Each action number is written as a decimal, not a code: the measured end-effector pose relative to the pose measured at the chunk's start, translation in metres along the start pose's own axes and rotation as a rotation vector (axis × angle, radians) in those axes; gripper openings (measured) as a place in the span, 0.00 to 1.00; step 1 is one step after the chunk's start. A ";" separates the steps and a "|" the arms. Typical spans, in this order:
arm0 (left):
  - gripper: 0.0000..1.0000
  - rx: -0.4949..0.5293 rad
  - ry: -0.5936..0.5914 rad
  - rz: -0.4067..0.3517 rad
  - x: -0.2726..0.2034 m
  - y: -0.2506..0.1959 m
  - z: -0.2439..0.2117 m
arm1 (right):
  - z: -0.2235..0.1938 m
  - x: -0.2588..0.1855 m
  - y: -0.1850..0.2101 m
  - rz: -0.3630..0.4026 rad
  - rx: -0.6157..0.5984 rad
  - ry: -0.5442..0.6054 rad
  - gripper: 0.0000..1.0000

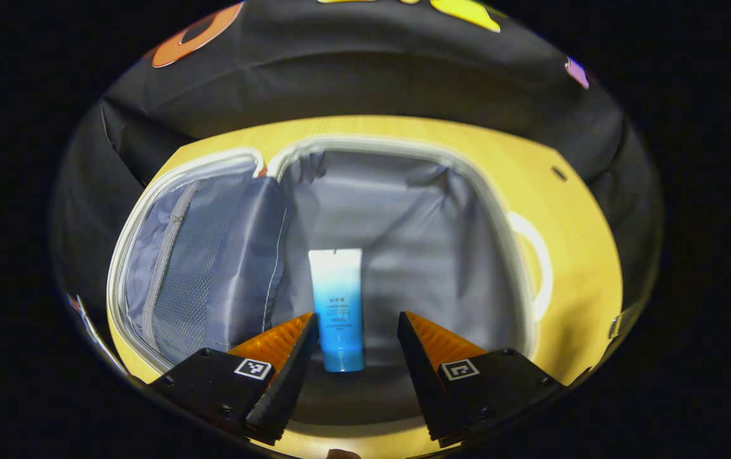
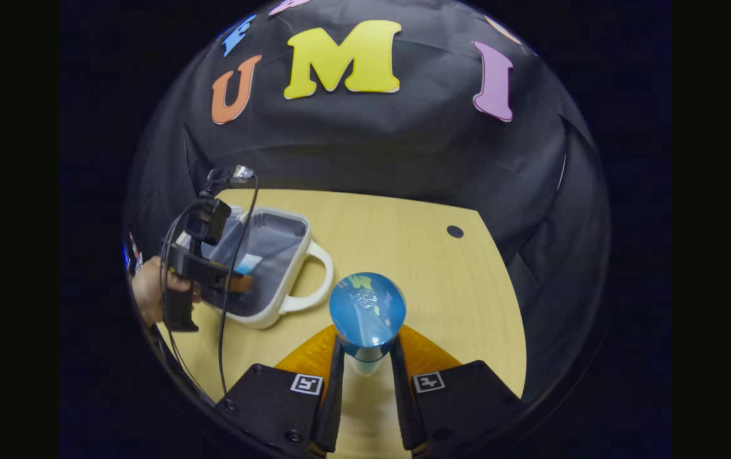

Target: First open the suitcase, pack the skin care products into it, and then close the suitcase.

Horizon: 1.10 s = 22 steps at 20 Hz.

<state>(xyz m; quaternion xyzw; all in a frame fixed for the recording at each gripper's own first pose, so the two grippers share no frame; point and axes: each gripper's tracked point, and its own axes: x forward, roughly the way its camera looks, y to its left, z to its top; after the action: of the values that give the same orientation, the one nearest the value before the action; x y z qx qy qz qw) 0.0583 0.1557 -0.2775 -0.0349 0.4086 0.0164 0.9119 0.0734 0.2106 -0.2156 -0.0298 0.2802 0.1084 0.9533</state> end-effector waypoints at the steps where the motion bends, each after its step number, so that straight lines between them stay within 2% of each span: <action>1: 0.82 -0.004 -0.063 -0.015 -0.018 -0.004 0.013 | 0.012 0.004 0.010 0.019 -0.008 -0.021 0.34; 2: 0.85 -0.002 -0.135 -0.009 -0.035 -0.002 0.027 | 0.022 0.008 0.020 0.032 -0.021 -0.031 0.34; 3: 0.96 0.004 -0.205 -0.010 -0.054 -0.001 0.040 | 0.030 0.014 0.033 0.049 -0.037 -0.040 0.34; 4: 0.93 0.014 -0.278 -0.004 -0.077 -0.003 0.055 | 0.038 0.019 0.047 0.069 -0.049 -0.048 0.34; 6: 0.94 0.041 -0.399 0.016 -0.119 0.009 0.067 | 0.048 0.027 0.081 0.114 -0.070 -0.057 0.32; 8: 0.95 0.060 -0.502 0.047 -0.152 0.025 0.076 | 0.052 0.039 0.115 0.159 -0.093 -0.053 0.34; 12: 0.95 0.041 -0.662 0.088 -0.216 0.056 0.081 | 0.035 0.073 0.167 0.203 -0.097 0.028 0.32; 13: 0.95 0.029 -0.705 0.090 -0.230 0.063 0.082 | 0.029 0.081 0.178 0.210 -0.097 0.054 0.35; 16: 0.95 0.021 -0.794 0.107 -0.264 0.086 0.086 | 0.005 0.097 0.203 0.225 -0.089 0.140 0.35; 17: 1.00 0.020 -0.818 0.124 -0.274 0.094 0.089 | -0.001 0.099 0.210 0.230 -0.085 0.162 0.35; 18: 0.87 0.021 -0.836 0.137 -0.282 0.102 0.092 | -0.008 0.100 0.214 0.230 -0.085 0.185 0.35; 19: 0.96 0.018 -0.851 0.151 -0.289 0.109 0.095 | -0.013 0.103 0.217 0.229 -0.085 0.204 0.35; 22: 0.96 0.020 -0.891 0.181 -0.309 0.125 0.106 | -0.025 0.112 0.219 0.209 -0.051 0.259 0.34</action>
<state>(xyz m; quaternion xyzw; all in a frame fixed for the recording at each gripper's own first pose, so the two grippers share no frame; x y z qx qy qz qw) -0.0754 0.2885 0.0169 0.0200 -0.0222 0.1054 0.9940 0.1033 0.4426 -0.2962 -0.0386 0.3995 0.2095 0.8916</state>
